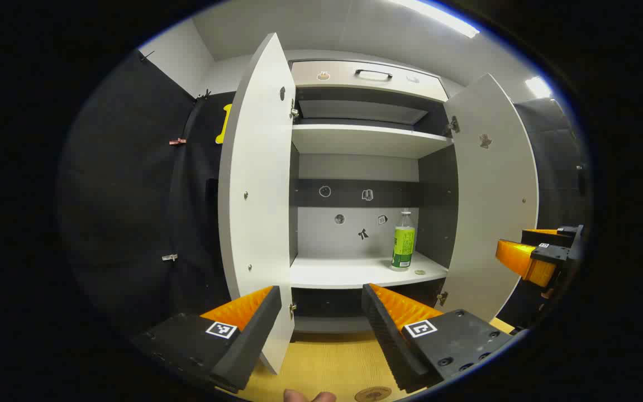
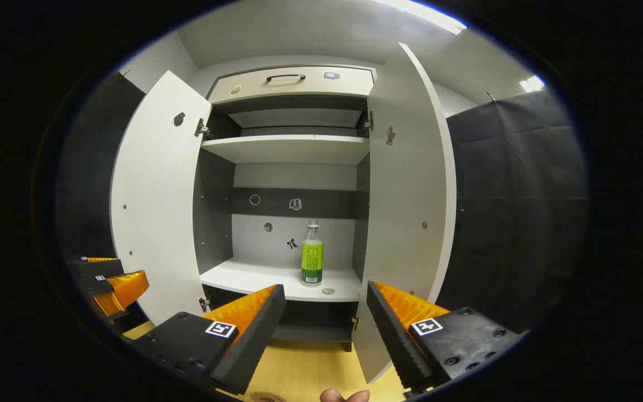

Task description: Grasp the bottle in the cabinet with the left hand and place it on the coaster, then close the right door with the right hand and the left door with the left hand.

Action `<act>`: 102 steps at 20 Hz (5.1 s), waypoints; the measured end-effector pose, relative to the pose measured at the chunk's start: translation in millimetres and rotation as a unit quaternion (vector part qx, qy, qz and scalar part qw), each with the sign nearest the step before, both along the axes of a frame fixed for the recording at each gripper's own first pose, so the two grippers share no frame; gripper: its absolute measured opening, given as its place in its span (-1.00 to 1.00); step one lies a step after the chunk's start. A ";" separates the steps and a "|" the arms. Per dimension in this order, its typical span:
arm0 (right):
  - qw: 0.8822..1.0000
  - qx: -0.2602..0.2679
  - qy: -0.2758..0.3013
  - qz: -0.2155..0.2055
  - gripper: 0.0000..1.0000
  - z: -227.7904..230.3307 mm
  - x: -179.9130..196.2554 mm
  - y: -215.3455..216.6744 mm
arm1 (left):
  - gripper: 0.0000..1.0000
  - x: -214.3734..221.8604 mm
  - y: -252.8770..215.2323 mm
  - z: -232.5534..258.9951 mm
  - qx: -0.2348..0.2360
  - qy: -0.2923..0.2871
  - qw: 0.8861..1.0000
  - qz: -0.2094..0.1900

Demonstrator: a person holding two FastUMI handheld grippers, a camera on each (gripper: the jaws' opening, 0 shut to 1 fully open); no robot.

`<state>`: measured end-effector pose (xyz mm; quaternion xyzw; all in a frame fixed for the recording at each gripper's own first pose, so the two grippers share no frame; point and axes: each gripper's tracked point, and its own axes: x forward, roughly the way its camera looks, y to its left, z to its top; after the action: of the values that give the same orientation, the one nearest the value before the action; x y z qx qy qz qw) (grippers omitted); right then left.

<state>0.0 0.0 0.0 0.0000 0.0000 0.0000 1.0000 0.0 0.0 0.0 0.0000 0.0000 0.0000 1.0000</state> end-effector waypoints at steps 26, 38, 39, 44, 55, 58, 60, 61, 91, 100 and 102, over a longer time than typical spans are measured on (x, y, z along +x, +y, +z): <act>1.000 0.006 -0.002 0.012 0.94 6.5 -2.7 2.5 | 0.86 12.1 -15.0 1.5 0.005 0.001 1.000 -0.012; 1.000 0.025 -0.006 -0.016 0.94 23.4 -42.5 -56.1 | 0.86 141.7 -124.2 8.8 -0.028 -0.016 0.995 -0.095; 0.999 0.027 -0.004 -0.020 0.94 22.1 -44.5 -62.7 | 0.86 157.2 -134.6 9.0 -0.030 -0.018 0.994 -0.101; 0.999 0.028 -0.002 -0.042 0.95 21.9 -50.3 -97.3 | 0.86 230.4 -183.5 10.6 -0.022 -0.016 0.992 -0.123; 0.998 0.008 -0.017 -0.065 0.94 26.9 -58.6 -151.4 | 0.85 356.8 -241.2 -3.3 -0.001 -0.009 0.995 -0.099; 0.997 0.017 -0.015 -0.076 0.95 25.6 -60.5 -164.9 | 0.86 378.3 -248.4 -10.2 0.010 -0.006 0.995 -0.095; 0.996 0.019 -0.015 -0.084 0.94 24.8 -61.9 -173.7 | 0.86 384.6 -252.2 -12.3 0.017 -0.008 0.995 -0.097; 0.996 0.020 -0.014 -0.086 0.94 23.9 -62.4 -176.0 | 0.86 388.0 -252.1 -14.0 0.020 -0.008 0.995 -0.095; 0.999 0.001 -0.044 0.022 0.95 37.7 -57.1 -101.5 | 0.57 11.7 -145.7 -166.5 0.033 -0.043 0.995 -0.088; 0.999 0.007 -0.021 0.033 0.95 34.7 -77.8 -99.6 | 0.58 -24.1 -144.3 -273.6 -0.005 0.012 0.995 -0.094; 0.999 0.004 -0.018 0.032 0.95 35.7 -83.0 -99.8 | 0.58 -27.5 -143.5 -297.6 0.000 0.022 0.995 -0.093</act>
<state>-83.0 -99.8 35.7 0.0040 -0.0184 0.0316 0.9993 -27.5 -143.5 -297.6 0.0002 0.0216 -0.0933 0.9954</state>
